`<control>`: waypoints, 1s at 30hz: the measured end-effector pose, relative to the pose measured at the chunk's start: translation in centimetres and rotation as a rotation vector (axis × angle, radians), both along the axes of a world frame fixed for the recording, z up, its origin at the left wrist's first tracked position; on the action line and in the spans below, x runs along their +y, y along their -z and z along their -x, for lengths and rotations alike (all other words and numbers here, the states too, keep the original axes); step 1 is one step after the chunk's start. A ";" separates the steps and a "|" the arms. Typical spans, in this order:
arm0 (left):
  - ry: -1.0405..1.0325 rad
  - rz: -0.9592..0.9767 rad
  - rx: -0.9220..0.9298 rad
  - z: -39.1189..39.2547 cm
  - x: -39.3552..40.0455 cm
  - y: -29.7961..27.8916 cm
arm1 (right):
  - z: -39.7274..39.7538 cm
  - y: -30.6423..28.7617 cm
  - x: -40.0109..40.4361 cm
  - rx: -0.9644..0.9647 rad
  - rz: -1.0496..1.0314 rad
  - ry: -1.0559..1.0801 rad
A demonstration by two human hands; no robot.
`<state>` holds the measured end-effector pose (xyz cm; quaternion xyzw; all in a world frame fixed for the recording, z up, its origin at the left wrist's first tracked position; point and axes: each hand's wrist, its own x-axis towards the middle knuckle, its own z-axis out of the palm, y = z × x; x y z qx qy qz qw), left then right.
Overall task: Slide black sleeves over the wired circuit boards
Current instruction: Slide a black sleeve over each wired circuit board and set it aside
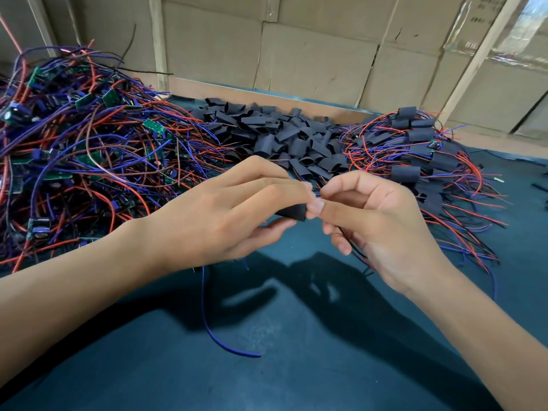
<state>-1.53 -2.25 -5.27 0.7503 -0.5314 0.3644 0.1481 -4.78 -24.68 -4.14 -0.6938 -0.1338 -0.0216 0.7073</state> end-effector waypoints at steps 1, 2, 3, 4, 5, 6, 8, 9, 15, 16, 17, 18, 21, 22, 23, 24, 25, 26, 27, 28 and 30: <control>-0.005 0.012 0.015 0.1 -0.1 0.0 | 0.0 0.1 0.0 -0.027 0.018 0.018; -0.014 0.026 0.025 0.1 -0.1 0.0 | 0.1 0.1 0.0 -0.054 0.037 0.027; -0.022 0.041 0.032 0.1 -0.1 0.0 | 0.1 0.1 0.0 -0.073 0.051 0.027; -0.028 0.056 0.040 0.1 -0.1 0.0 | 0.1 0.1 0.0 -0.083 0.060 0.025; -0.030 0.074 0.051 0.1 -0.1 0.0 | 0.2 0.0 0.1 -0.088 0.077 0.035; -0.026 0.092 0.066 0.1 -0.1 0.0 | 0.2 0.0 0.3 -0.101 0.108 0.059; -0.008 0.128 0.104 0.2 -0.1 0.1 | 0.3 0.1 0.6 -0.125 0.172 0.121; -0.001 0.149 0.128 0.2 -0.1 0.1 | 0.3 0.1 0.7 -0.123 0.183 0.144; 0.032 0.208 0.242 0.0 -0.3 0.5 | 0.0 -0.1 -0.2 -0.130 0.264 0.112; 0.014 0.198 0.246 -0.1 -0.2 0.4 | -0.2 -0.3 -0.7 -0.186 0.298 0.154; -0.018 0.192 0.261 -0.3 0.1 0.4 | -0.4 -0.5 -1.4 -0.263 0.352 0.237; -0.060 0.190 0.288 -0.6 0.4 0.3 | -0.6 -0.9 -2.3 -0.356 0.436 0.346; -0.184 0.112 0.430 -1.8 2.2 0.2 | -1.2 -2.2 -5.9 -0.553 0.572 0.578; -0.215 0.037 0.478 -2.2 2.8 0.3 | -1.5 -2.6 -7.3 -0.541 0.539 0.594; -0.241 -0.055 0.519 -2.6 3.4 0.4 | -2.1 -2.8 -8.8 -0.514 0.526 0.606; -0.261 -0.148 0.553 -2.9 3.8 0.5 | -2.7 -2.7 -10.4 -0.483 0.553 0.622; -0.272 -0.224 0.581 -3.1 4.0 0.6 | -3.4 -2.5 -12.1 -0.440 0.619 0.633; -0.267 -0.268 0.597 -3.2 4.0 0.5 | -3.9 -2.2 -13.4 -0.374 0.694 0.630; -0.251 -0.283 0.603 -3.3 4.0 0.5 | -4.2 -1.8 -14.5 -0.284 0.768 0.619; -0.233 -0.284 0.611 -3.3 4.0 0.4 | -4.4 -1.4 -15.2 -0.188 0.843 0.610; -0.201 -0.294 0.624 -3.2 3.9 0.2 | -4.6 -0.4 -15.8 -0.043 0.984 0.604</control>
